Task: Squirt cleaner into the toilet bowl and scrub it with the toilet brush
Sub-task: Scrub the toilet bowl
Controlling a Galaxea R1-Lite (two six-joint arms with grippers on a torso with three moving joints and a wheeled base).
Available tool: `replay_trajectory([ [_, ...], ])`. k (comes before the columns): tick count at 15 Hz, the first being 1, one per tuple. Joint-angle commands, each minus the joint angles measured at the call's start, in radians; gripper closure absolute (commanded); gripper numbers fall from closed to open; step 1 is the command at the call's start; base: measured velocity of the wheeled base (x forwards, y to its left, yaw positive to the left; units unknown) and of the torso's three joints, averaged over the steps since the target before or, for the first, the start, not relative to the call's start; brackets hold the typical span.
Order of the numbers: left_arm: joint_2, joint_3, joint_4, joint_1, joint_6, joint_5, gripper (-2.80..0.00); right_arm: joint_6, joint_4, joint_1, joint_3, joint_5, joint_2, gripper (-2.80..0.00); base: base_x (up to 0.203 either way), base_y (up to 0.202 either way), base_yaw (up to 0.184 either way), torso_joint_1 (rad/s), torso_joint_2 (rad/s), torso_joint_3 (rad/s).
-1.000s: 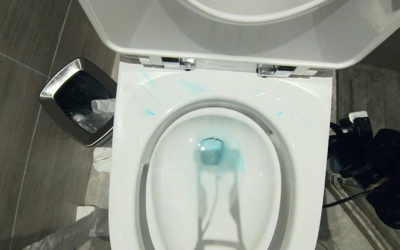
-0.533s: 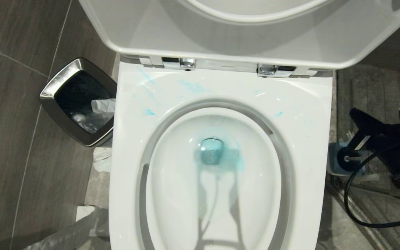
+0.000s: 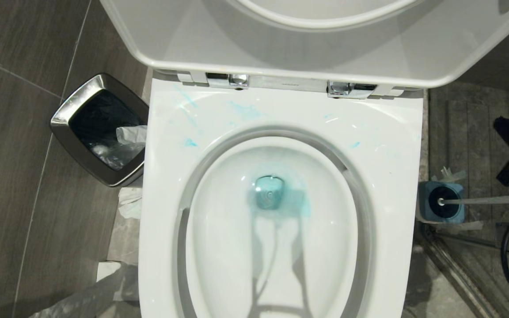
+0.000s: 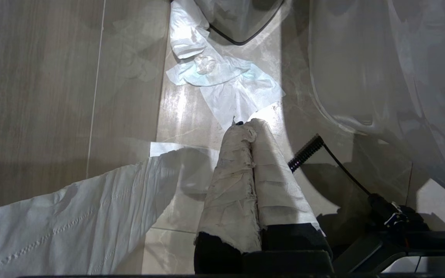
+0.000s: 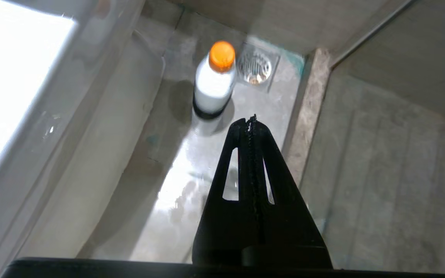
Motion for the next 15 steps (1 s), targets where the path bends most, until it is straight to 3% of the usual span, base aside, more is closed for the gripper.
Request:
replay_trajectory([
  [1, 0.001, 0.008, -0.001, -0.001, -0.001, 0.0, 0.0, -0.005, 0.109, 0.001, -0.022, -0.004, -0.096, 0.0, 0.0, 0.0, 0.0, 0.0, 0.0, 0.0],
  [6, 0.001, 0.008, -0.001, 0.0, -0.001, 0.0, 0.0, -0.002, 0.27, 0.019, 0.093, -0.025, -0.194, 0.0, 0.0, 0.0, 0.0, 0.0, 0.0, 0.0],
  [10, 0.001, 0.008, -0.001, 0.0, -0.001, 0.0, 0.0, 0.048, 0.337, 0.058, 0.19, -0.02, -0.249, 0.0, 0.0, 0.0, 0.0, 0.0, 0.0, 0.0],
  [11, 0.001, 0.008, -0.001, 0.0, -0.001, 0.0, 0.0, 0.056, 0.348, 0.047, 0.197, 0.0, -0.271, 0.0, 0.0, 0.0, 0.0, 0.0, 0.0, 0.0],
  [13, 0.001, 0.008, -0.001, 0.0, -0.001, 0.0, 0.0, 0.06, 0.389, -0.054, 0.215, 0.12, -0.343, 0.0, 0.0, 0.0, 0.0, 0.0, 0.0, 0.0],
  [15, 0.001, 0.008, -0.001, 0.0, -0.001, 0.0, 0.0, 0.063, 0.401, -0.094, 0.301, 0.191, -0.394, 0.0, 0.0, 0.0, 0.0, 0.0, 0.0, 0.0],
])
